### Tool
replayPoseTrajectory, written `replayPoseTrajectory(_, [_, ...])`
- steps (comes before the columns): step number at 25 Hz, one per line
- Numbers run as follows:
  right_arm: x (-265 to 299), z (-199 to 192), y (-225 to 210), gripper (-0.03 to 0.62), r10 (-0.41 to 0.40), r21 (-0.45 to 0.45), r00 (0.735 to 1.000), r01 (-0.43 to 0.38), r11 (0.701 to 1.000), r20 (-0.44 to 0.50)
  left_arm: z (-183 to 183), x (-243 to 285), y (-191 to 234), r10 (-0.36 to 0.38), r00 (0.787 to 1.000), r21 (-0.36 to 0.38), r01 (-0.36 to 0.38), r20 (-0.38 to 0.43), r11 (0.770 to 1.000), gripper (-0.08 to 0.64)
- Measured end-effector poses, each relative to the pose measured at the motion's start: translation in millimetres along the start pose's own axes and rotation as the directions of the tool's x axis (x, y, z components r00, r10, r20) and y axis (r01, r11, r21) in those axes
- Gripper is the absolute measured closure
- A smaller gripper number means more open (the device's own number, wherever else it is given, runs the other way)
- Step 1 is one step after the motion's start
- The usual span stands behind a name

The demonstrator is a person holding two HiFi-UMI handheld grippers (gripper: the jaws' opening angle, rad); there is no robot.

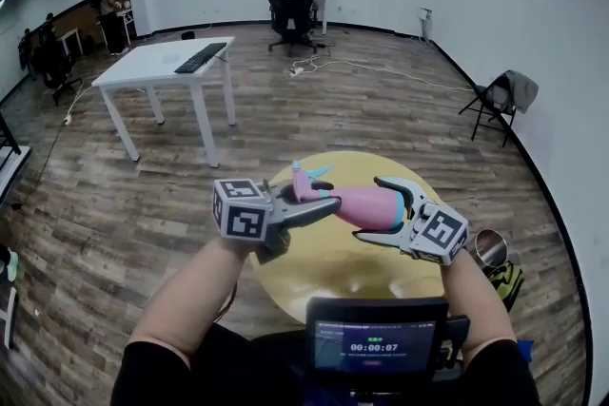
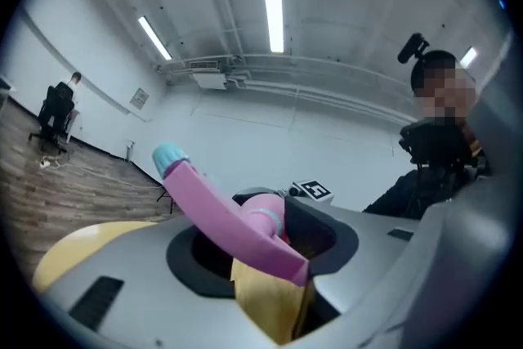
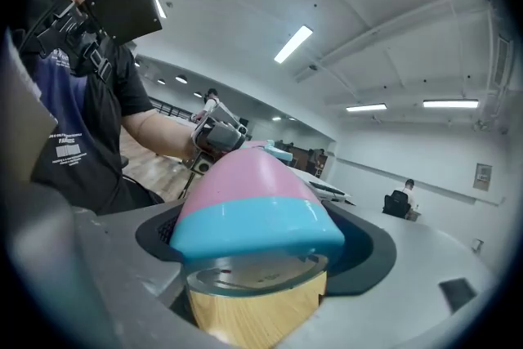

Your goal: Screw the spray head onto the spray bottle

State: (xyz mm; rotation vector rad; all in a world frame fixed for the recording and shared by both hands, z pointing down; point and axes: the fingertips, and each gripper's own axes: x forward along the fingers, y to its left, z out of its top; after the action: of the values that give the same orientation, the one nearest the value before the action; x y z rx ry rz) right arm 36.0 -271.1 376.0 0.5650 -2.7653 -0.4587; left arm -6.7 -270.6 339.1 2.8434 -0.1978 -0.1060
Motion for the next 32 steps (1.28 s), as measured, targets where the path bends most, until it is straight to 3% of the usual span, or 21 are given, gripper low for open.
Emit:
replayPoseTrajectory(2, [-1.7, -2.4, 0.3, 0.109, 0.011, 0.008, 1.000, -0.011, 1.000, -0.009, -1.1, 2.7, -1.9, 0.005, 1.000, 0.017, -0.005, -0.013, 1.000, 0.345])
replayPoseTrajectory(5, [1.6, -4.9, -2.7, 0.109, 0.013, 0.008, 1.000, -0.013, 1.000, -0.015, -1.2, -4.2, 5.7, 0.011, 1.000, -0.053, -0.010, 0.025, 0.999, 0.323])
replayPoseTrajectory(7, [-5.2, -6.3, -14.6, 0.109, -0.020, 0.022, 1.000, 0.020, 1.000, -0.004, 7.5, -32.9, 20.3, 0.053, 0.992, -0.137, -0.037, 0.118, 0.990, 0.203])
replayPoseTrajectory(8, [-13.3, -9.3, -22.7, 0.109, -0.048, 0.038, 0.999, 0.049, 0.998, -0.005, 13.3, -58.2, 33.4, 0.105, 0.977, -0.197, -0.067, 0.186, 0.978, 0.185])
replayPoseTrajectory(10, [-32.9, -21.1, -34.1, 0.109, -0.085, 0.057, 0.996, 0.086, 0.995, -0.019, 23.2, -115.7, 60.3, 0.225, 0.923, -0.315, -0.123, 0.312, 0.941, 0.173])
replayPoseTrajectory(12, [-47.0, -30.4, -38.6, 0.109, -0.107, 0.063, 0.994, 0.109, 0.992, -0.034, 31.5, -154.6, 71.1, 0.280, 0.879, -0.362, -0.134, 0.386, 0.922, 0.173])
replayPoseTrajectory(13, [-49.4, -31.8, -39.3, 0.109, -0.118, 0.065, 0.992, 0.120, 0.991, -0.043, 34.2, -160.6, 69.9, 0.278, 0.876, -0.357, -0.133, 0.394, 0.925, 0.173])
replayPoseTrajectory(15, [-43.0, -26.3, -31.3, 0.109, -0.101, 0.038, 0.994, 0.103, 0.994, -0.045, 35.7, -142.5, 57.4, 0.222, 0.907, -0.323, -0.104, 0.357, 0.941, 0.173])
replayPoseTrajectory(18, [-16.0, -11.6, -5.9, 0.109, -0.023, -0.051, 0.999, 0.021, 0.998, -0.045, 26.4, -68.9, 27.0, 0.057, 0.969, -0.289, 0.015, 0.240, 0.957, 0.173])
replayPoseTrajectory(20, [-1.1, -4.5, 5.8, 0.109, 0.015, -0.082, 0.999, -0.019, 0.996, -0.047, 13.5, -21.7, 8.3, -0.025, 0.989, -0.252, 0.062, 0.149, 0.966, 0.173])
replayPoseTrajectory(22, [2.8, 1.1, 9.8, 0.109, 0.042, -0.071, 0.999, -0.043, 0.997, -0.020, 5.7, 0.8, -3.2, -0.040, 0.995, -0.148, 0.053, 0.090, 0.988, 0.359])
replayPoseTrajectory(24, [-0.1, 2.3, 11.0, 0.109, 0.058, -0.050, 0.998, -0.058, 0.997, -0.011, 3.5, 4.7, -9.2, -0.040, 0.998, -0.050, 0.042, 0.039, 0.998, 0.359])
replayPoseTrajectory(26, [-1.0, 1.8, 12.2, 0.107, 0.063, -0.039, 0.998, -0.064, 0.997, -0.021, 3.7, 4.3, -12.8, -0.043, 0.999, 0.001, 0.043, 0.005, 0.999, 0.357])
replayPoseTrajectory(28, [0.2, 0.3, 10.7, 0.109, 0.065, -0.033, 0.997, -0.066, 0.997, -0.027, 4.0, 4.6, -10.5, -0.039, 0.999, -0.006, 0.039, 0.012, 0.999, 0.357])
replayPoseTrajectory(32, [1.2, -4.1, 7.2, 0.109, 0.057, -0.036, 0.998, -0.058, 0.998, -0.029, 2.3, -4.9, -1.8, -0.003, 0.998, -0.115, 0.011, 0.068, 0.993, 0.338])
